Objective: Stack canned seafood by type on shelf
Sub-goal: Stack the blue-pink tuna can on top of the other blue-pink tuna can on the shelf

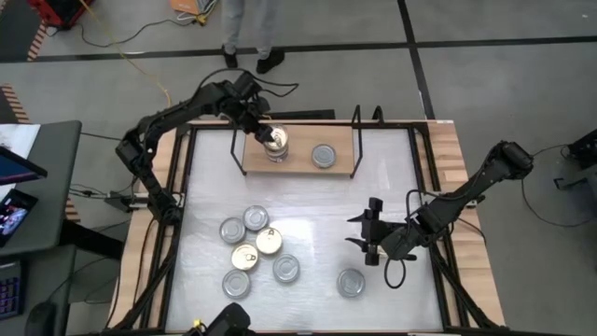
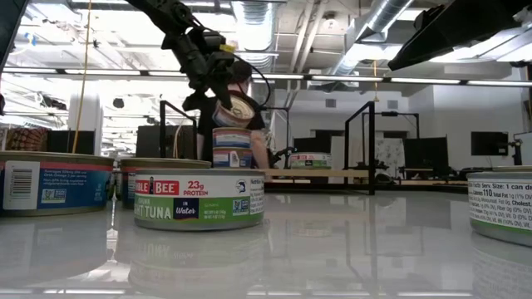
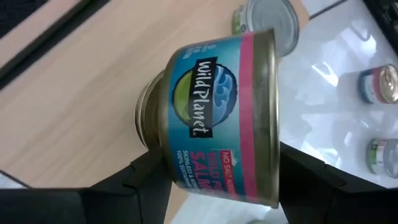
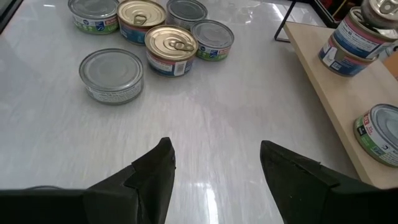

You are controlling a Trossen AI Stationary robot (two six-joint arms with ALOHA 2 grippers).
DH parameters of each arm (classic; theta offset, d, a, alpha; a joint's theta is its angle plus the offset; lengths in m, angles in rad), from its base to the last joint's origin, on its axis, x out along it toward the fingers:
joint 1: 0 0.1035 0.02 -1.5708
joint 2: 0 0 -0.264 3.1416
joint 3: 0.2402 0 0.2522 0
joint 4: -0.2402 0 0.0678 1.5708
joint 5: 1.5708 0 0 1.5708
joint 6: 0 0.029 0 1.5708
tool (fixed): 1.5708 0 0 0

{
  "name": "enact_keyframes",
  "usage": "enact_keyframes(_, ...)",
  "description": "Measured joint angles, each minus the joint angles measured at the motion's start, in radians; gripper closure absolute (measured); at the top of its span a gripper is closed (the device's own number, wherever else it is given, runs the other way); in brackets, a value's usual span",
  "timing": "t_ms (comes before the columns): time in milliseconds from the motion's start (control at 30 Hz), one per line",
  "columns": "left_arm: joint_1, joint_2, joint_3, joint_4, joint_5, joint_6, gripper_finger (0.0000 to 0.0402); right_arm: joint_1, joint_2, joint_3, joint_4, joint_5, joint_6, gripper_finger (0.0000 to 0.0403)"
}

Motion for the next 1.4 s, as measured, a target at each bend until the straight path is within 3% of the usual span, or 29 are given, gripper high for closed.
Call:
enact_keyframes(700,-0.001,0.0,0.0,-0.018,-0.059,0.061,0.0118,0.0,0.0,0.0,0.008,0.0,-0.001,0.0138)
enact_keyframes(1400,-0.003,0.0,0.0,-0.01,-0.072,0.101,0.0114,0.0,0.0,0.0,0.008,0.0,-0.003,0.0138)
